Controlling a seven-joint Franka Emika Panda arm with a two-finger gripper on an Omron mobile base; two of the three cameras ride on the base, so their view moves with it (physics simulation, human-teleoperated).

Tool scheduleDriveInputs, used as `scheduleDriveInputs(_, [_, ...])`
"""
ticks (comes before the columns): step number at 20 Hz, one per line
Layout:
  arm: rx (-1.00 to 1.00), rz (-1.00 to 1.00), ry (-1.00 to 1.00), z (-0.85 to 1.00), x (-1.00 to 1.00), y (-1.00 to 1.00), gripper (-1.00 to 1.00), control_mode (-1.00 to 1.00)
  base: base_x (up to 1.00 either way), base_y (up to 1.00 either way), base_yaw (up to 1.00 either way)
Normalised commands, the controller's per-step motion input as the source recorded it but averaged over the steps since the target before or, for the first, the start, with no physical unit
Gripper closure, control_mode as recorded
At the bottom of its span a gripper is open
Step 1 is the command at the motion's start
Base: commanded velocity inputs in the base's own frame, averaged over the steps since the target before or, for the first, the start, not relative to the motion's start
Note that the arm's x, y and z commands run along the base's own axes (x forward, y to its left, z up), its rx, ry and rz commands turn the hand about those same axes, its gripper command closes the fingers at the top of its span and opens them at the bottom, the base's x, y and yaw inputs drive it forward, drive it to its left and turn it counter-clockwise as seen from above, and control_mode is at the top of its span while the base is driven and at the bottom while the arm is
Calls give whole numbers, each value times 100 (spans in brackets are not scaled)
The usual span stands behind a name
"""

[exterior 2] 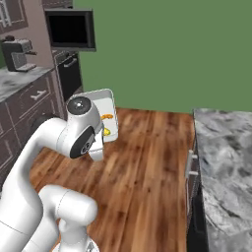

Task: Place the tupperware containing the shrimp and corn meal in the microwave. Close the microwave door and press the start button to reheat the meal.

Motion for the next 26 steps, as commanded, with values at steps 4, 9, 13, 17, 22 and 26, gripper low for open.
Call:
scheduleDriveInputs(4, [0,0,0,0,0,0,100,100,100,38,-5])
scheduleDriveInputs(9, [0,0,0,0,0,0,100,100,100,36,-1])
scheduleDriveInputs(13, [0,0,0,0,0,0,100,100,100,27,2])
scheduleDriveInputs(17, [0,0,0,0,0,0,100,100,100,17,13])
scheduleDriveInputs(22, [0,0,0,0,0,0,100,100,100,14,19])
scheduleDriveInputs(26, [0,0,0,0,0,0,100,100,100,7,26])
